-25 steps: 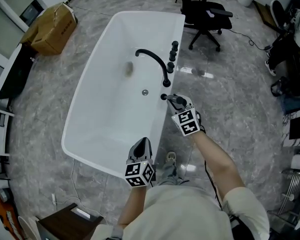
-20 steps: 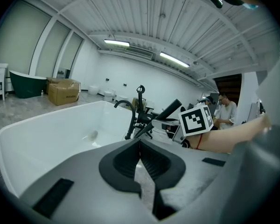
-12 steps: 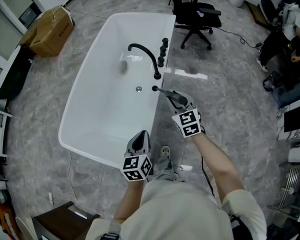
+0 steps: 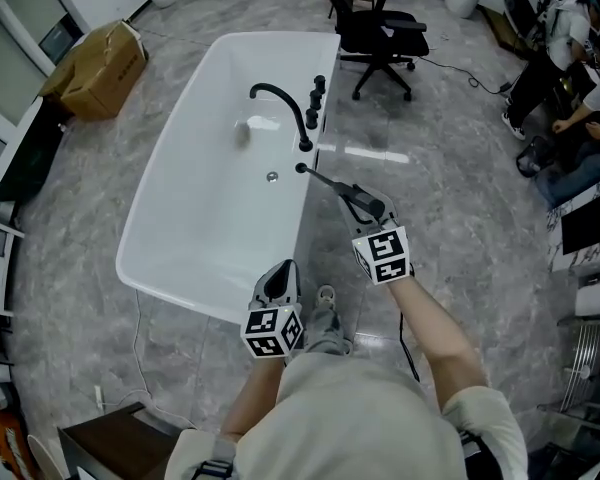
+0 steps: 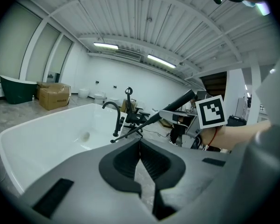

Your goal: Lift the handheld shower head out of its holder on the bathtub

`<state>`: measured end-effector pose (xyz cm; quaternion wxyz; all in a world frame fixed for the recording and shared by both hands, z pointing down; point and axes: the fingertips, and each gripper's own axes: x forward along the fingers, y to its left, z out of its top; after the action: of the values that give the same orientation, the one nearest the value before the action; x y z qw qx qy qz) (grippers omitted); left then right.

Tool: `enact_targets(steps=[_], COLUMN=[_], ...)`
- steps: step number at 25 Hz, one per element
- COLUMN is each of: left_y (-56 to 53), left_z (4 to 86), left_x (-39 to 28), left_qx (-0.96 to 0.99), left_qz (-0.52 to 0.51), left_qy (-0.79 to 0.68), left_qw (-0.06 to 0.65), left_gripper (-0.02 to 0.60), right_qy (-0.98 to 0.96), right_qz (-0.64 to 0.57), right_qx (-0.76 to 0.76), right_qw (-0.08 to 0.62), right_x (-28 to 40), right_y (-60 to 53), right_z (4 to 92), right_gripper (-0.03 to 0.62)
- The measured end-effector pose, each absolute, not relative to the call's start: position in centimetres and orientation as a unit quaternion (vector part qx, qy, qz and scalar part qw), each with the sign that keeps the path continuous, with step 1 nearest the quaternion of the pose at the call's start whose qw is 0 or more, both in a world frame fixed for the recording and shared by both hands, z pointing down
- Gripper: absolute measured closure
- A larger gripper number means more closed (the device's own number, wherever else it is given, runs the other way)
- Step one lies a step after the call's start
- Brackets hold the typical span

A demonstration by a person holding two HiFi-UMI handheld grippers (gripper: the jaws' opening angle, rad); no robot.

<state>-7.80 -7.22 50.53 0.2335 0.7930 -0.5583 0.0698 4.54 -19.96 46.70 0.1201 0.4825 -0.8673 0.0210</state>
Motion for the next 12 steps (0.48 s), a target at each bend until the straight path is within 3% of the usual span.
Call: enact_targets(steps=[12], left_y=[-2.1], left_z=[48.9], left_x=[-6.9], left_qx=[0.809], left_qz=[0.072], left_qy=[-0.545], left_qw=[0.209], left_gripper=[0.560], right_qy=[-0.859], right_qz=[0.006], right_qx=[0.508], right_qw=[0.069], right_x=[6.6], right_y=[-11.3], right_z=[42.7], right_gripper=[0.450])
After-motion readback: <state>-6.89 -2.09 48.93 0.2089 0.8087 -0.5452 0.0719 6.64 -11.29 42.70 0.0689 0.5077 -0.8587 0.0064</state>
